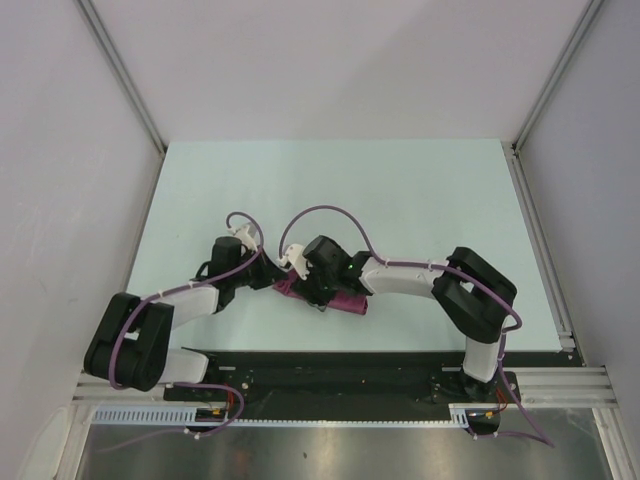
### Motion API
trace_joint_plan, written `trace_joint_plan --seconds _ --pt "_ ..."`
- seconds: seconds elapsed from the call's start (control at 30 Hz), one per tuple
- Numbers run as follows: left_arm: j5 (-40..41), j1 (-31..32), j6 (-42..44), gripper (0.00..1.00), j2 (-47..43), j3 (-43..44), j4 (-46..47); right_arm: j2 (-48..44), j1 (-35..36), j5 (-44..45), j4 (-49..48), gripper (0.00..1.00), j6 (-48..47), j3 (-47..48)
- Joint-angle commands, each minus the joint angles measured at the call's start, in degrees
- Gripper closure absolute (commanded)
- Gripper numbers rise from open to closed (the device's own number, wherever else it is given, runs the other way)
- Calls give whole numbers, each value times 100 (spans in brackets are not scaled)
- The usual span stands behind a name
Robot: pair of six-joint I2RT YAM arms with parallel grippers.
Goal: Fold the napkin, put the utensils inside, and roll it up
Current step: Roll the napkin with the utensil
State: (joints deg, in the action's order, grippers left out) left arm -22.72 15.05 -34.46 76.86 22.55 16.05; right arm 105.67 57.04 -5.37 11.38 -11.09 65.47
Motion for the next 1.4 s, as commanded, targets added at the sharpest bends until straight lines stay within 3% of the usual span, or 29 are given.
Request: trace_joint_plan --seconds 0.0,0.2,0.37,0.5,0.7,0.87,1.23,1.37 --pt "48 16 88 97 40 215 -6 173 -69 -34 -92 37 -51 53" --pt "136 16 88 85 -92 338 -85 402 -298 -456 31 41 37 106" --pt "277 -28 106 64 -285 435 -296 472 -518 -1087 136 54 177 115" --pt "505 -107 106 38 -566 426 -533 586 -763 -1914 321 65 265 255" --pt "1024 -125 141 23 -1401 216 -823 824 -1010 -2995 646 69 362 449" --pt "831 -125 132 21 -1516 31 -814 1087 -1195 -3760 725 69 459 598" --pt "541 -125 132 27 -779 22 -753 1509 -1432 -4517 998 69 520 941" --pt "365 -125 80 41 -612 -40 -586 1659 -1476 -4587 1130 69 476 1046"
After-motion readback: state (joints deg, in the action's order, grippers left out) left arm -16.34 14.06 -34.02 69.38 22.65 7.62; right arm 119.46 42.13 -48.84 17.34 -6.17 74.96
